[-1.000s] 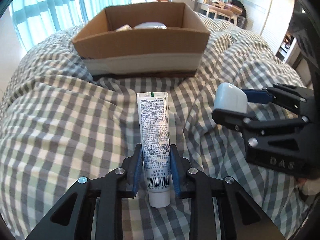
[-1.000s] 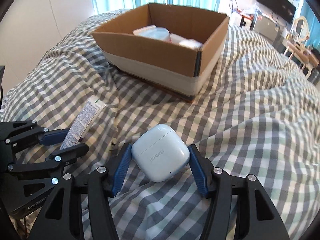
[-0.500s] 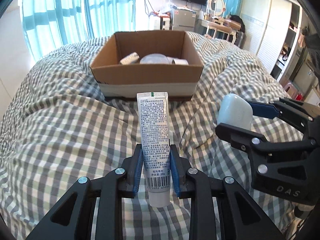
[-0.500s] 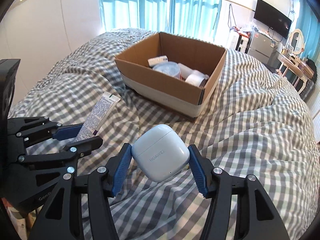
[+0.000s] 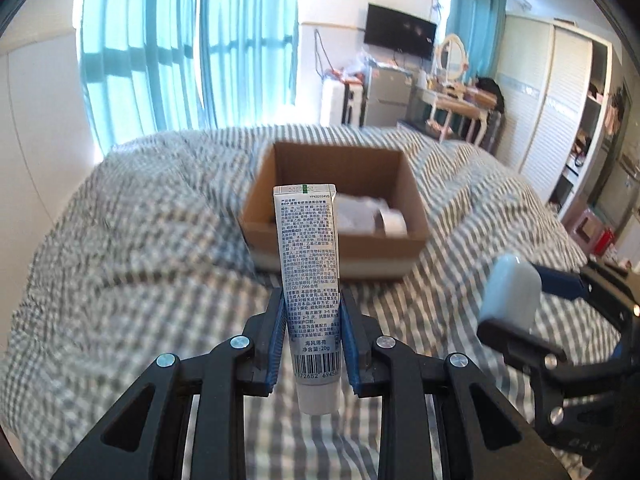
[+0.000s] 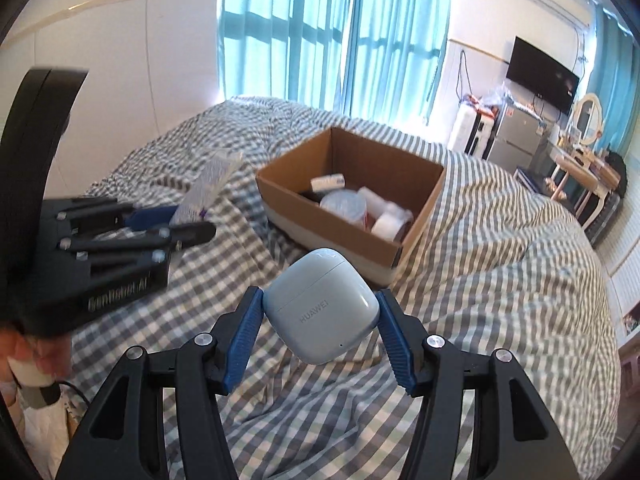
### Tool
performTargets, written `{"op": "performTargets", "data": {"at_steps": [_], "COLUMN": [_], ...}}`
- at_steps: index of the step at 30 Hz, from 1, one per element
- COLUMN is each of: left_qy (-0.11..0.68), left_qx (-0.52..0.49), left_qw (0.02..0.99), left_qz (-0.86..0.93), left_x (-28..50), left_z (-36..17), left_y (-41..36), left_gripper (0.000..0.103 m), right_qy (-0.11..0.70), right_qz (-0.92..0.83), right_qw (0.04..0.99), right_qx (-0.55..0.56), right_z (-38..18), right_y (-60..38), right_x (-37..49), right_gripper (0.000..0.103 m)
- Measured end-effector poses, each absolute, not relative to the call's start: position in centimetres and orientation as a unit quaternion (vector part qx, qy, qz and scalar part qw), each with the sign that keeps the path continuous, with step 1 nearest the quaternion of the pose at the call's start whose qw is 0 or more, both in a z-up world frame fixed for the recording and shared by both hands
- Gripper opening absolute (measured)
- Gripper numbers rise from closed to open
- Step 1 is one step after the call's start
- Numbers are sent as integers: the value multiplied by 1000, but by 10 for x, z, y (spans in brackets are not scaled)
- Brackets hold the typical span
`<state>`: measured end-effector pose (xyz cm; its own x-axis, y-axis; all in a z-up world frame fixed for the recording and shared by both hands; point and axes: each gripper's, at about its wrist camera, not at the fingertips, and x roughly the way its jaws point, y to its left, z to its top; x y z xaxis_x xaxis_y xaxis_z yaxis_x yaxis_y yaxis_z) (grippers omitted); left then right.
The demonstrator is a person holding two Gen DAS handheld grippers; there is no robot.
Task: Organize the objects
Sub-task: 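Drop the white tube and earbud case into the box and release both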
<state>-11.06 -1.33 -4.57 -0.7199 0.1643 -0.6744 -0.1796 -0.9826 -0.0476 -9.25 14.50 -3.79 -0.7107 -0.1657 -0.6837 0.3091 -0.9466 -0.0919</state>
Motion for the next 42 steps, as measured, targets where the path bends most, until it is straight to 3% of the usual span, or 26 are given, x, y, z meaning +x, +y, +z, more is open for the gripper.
{"op": "performTargets", "data": {"at_steps": [17, 31, 42], "left_qy": [35, 32, 61], "left_qx": [-300, -362, -404], "left_qw": [117, 144, 143], "left_qz": [946, 920, 901], "left_x": [-235, -349, -380], "left_z": [19, -53, -100], "left_y": [-16, 6, 26], "left_gripper": [26, 26, 26], "right_qy": [97, 79, 93], "right_qz": [-941, -925, -909], "right_qw": [110, 92, 88], "right_qx": [306, 361, 397], "right_z": [20, -39, -100], "right_y": [153, 168, 182], "right_x": [-220, -359, -386], "right_gripper": [57, 57, 57]}}
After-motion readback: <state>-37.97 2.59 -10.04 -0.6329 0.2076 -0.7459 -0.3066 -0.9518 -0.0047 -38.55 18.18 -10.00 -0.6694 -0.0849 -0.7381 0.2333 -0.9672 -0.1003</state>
